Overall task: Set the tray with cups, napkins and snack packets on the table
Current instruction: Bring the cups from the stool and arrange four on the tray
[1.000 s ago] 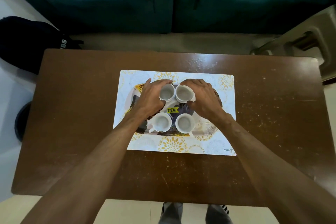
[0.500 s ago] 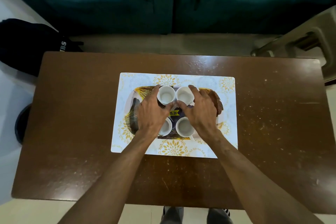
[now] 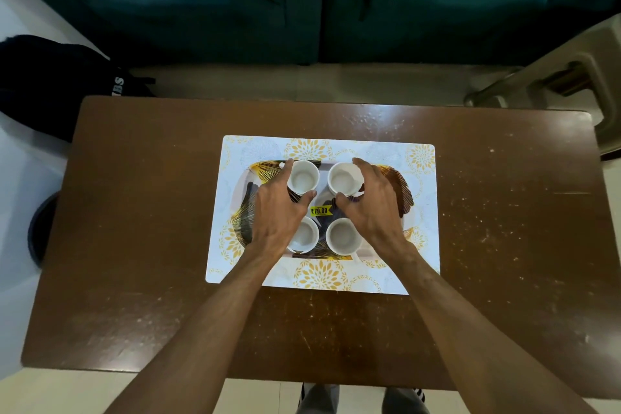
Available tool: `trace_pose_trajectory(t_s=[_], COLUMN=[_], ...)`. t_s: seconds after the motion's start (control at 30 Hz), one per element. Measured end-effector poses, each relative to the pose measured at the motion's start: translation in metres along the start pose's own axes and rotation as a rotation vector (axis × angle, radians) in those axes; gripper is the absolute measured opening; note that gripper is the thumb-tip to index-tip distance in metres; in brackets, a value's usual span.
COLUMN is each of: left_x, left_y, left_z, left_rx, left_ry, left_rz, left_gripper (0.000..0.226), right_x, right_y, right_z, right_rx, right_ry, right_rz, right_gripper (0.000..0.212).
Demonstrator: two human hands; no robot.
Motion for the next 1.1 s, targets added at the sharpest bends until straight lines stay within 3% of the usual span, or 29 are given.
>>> trace_pose_trajectory(t_s=[0.37,0.67,0.83,1.1], left_x=[-0.005,-0.004,0.002,0.005], left_y=[-0.002,0.006,0.010,0.008], left_z=[0.000,0.006,0.012,0.006], left_rx=[0.030,0.006,-0.084,-0.061], left_ry=[0.026,0.066,0.124,0.172], left_rz=[-0.049,0.055,0.155,0.122], left_gripper=[0.065,0.081,0.069,0.061], right_x=[-0.002,-0.005,-0.005,-0.003], right_y=[0.003,0.005,0.006,0.004], right_z=[-0.002,0.000,-0.001,0.001], right_rx=[-0.092,-0.137,-0.148,-0.162], right_ry=[-0.056,-0.104,-0.128,-0.151], right_rz=[-0.038,-0.082,-0.069,-0.072], right_gripper=[0.071,0.069,0.062,0.052])
Point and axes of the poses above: each hand's wrist, its own y-axis away from the middle knuckle, its own z-axis out of the back of the hand, x = y × z, the point moved 9 cm from there along -y, towards the middle knuckle, and after that the axes turned 2 degrees about x, right-handed, at the moved point
